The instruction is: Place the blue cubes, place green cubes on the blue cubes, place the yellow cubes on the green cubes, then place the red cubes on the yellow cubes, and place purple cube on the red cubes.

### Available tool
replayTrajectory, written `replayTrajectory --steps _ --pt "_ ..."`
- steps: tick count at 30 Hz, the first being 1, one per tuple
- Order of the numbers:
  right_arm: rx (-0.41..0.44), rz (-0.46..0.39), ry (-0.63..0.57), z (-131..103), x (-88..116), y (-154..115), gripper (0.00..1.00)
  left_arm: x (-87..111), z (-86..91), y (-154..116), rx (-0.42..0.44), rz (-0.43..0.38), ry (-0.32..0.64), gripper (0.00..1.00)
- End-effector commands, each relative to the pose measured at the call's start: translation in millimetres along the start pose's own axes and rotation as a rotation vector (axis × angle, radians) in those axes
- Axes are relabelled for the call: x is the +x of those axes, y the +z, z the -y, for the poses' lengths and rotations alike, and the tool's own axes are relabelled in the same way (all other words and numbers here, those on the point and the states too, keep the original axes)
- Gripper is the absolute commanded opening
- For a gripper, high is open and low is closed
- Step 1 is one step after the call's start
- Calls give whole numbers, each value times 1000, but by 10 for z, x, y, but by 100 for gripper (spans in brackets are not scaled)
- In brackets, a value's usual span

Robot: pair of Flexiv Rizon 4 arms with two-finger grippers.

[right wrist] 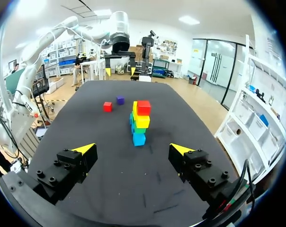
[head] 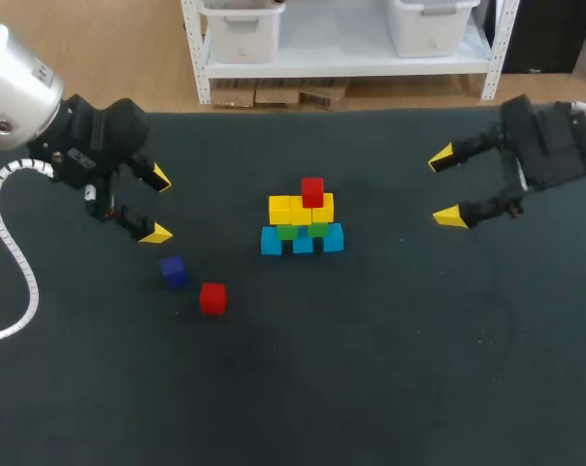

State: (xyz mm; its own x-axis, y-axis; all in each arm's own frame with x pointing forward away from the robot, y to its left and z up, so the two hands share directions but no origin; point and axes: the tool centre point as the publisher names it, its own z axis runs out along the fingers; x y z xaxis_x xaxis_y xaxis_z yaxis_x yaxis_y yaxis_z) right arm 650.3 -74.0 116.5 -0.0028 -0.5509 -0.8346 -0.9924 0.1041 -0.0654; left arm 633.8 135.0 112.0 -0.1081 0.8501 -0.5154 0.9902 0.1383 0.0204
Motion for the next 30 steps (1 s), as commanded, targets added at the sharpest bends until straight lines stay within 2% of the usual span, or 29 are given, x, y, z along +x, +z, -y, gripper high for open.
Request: replayTrajectory --steps 1,9,16,22,30 --pt "-24 1 6 -26 43 -35 100 16 1 0 0 6 4 100" --pt "-24 1 6 -26 43 -35 100 16 1 0 0 6 4 100" --pt "-24 1 6 -26 43 -35 100 -78 285 14 8 -46 145 100" --pt "-24 1 6 -26 43 -35 100 -109 538 263 14 -75 160 100" --pt "-24 1 6 -26 43 -35 100 -41 802 736 -29 -64 100 100"
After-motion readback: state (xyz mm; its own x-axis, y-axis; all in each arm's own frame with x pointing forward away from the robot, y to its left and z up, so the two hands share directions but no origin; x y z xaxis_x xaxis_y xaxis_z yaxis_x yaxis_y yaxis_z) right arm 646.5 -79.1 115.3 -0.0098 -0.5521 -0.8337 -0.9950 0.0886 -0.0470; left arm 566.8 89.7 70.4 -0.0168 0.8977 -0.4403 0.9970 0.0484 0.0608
